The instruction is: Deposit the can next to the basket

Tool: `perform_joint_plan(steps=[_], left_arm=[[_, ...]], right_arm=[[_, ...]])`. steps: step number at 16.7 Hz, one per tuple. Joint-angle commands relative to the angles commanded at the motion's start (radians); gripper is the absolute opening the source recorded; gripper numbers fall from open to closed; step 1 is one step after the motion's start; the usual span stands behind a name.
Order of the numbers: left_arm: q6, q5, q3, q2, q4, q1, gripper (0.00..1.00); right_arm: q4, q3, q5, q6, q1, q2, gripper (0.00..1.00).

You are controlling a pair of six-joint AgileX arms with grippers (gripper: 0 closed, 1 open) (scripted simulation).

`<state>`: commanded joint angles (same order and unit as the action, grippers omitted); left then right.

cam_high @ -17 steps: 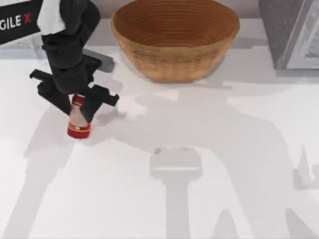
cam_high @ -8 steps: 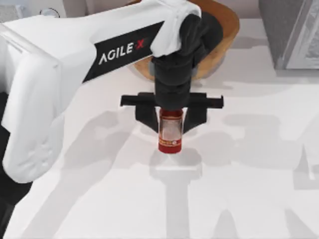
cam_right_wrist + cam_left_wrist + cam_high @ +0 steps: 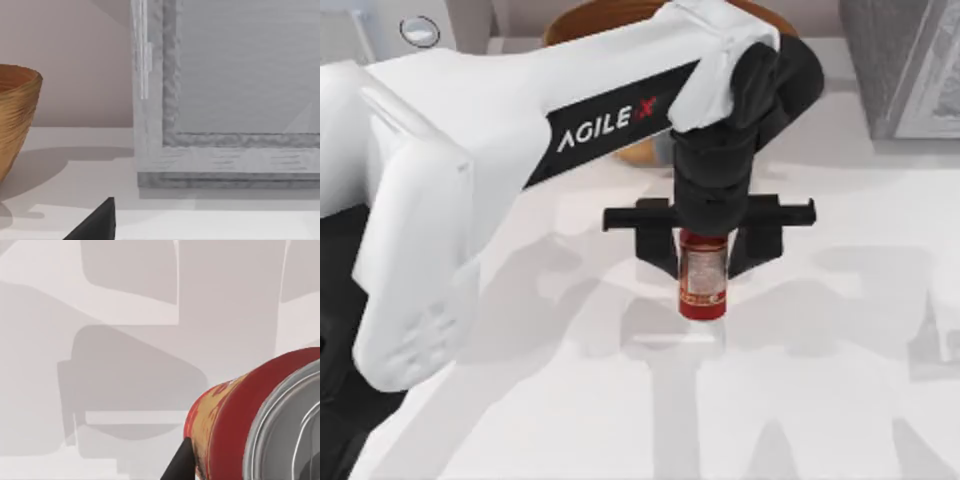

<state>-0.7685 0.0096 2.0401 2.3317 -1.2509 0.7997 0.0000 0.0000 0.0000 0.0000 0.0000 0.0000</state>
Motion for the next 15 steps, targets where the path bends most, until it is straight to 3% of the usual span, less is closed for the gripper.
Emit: perform_joint_plan(steps=[9, 15], left_arm=[[0.001, 0.0, -0.024, 0.004, 0.028, -0.001, 0.0], [0.001, 0.0, -0.024, 0.004, 0.028, -0.001, 0.45]], right_arm=[[0.0, 0.0, 0.0, 0.0, 0.0, 0.0, 1.0], [0.0, 0.0, 0.0, 0.0, 0.0, 0.0, 1.0]])
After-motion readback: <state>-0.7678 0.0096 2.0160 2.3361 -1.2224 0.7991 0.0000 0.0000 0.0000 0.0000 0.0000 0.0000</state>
